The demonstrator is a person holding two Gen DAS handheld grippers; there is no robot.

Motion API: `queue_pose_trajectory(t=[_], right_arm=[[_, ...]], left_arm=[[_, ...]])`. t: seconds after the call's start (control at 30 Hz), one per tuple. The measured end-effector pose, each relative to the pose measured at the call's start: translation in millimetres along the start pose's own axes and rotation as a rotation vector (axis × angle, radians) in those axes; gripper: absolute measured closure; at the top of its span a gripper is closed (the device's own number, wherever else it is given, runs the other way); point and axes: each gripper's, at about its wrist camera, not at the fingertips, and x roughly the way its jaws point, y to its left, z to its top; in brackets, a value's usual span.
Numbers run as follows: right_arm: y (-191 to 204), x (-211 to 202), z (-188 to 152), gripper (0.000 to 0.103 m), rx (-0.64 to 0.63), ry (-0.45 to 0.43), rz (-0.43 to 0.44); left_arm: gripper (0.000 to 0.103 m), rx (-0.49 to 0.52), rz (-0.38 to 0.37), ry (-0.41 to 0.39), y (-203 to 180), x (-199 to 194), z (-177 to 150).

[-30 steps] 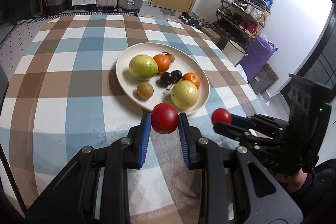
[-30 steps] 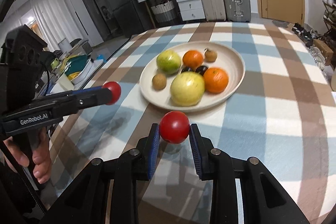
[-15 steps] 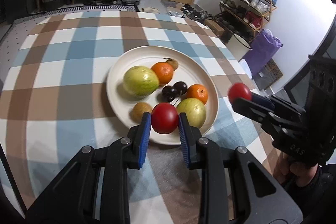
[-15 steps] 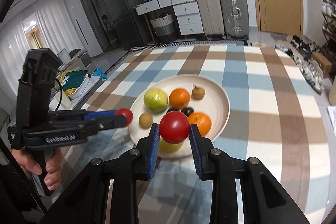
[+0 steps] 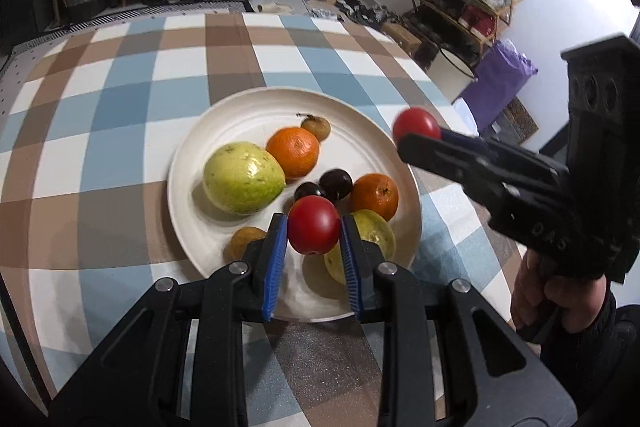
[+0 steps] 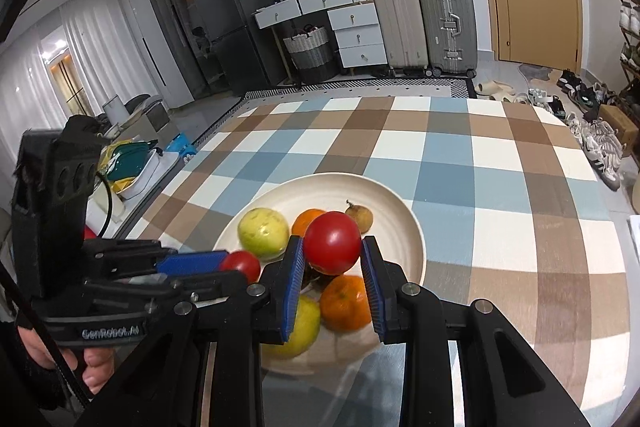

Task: Organize fruits

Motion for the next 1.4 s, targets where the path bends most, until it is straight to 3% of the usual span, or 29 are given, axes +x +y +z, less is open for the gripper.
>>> queue_pose_trajectory(t=[0.53,0.57,0.67,0.7,1.03,1.17,1.27,1.4], right_arm=[[-16.6,41.2,-4.9,0.073,0.027,0.058,-0.026],[-16.9,40.9,-5.2,0.068,0.028,0.058,-0.029],[-17.5,37.0,-5.8,0.039,0.039,0.049,-0.057],[-17.5,34.8,-6.2,0.037,0.039,0.043,-0.064],[-14.7,0.5,-12.9,0.037,0.055,-0.030,-0.066],[-11.3,-18.3,-17.9,0.036,0.059,-0.073,-0.072],[-7.1,-33.2,-23.8,0.031,0.066,-0.111,-0.079],[-0.6,-53.2,-31.3,0.017,0.065,-0.159,-0.085]], left_arm=[[0.077,0.005,0.010,0.037,2.4,17.2,5.2],[0.071,0.002,0.021,0.038,2.3,17.4,5.5],[0.056,-0.005,0.020,0.031,2.6,14.0,4.5],[0.054,-0.002,0.018,0.024,1.5,11.6,3.5],[0.051,-0.004,0.025,-0.019,-3.7,-11.6,-10.0],[0.042,-0.011,0.045,-0.070,-4.5,-30.0,-19.5],[0.039,-0.038,0.081,-0.109,-1.9,-43.7,-27.6],[0.022,-0.072,0.154,-0.175,4.3,-60.3,-35.3]])
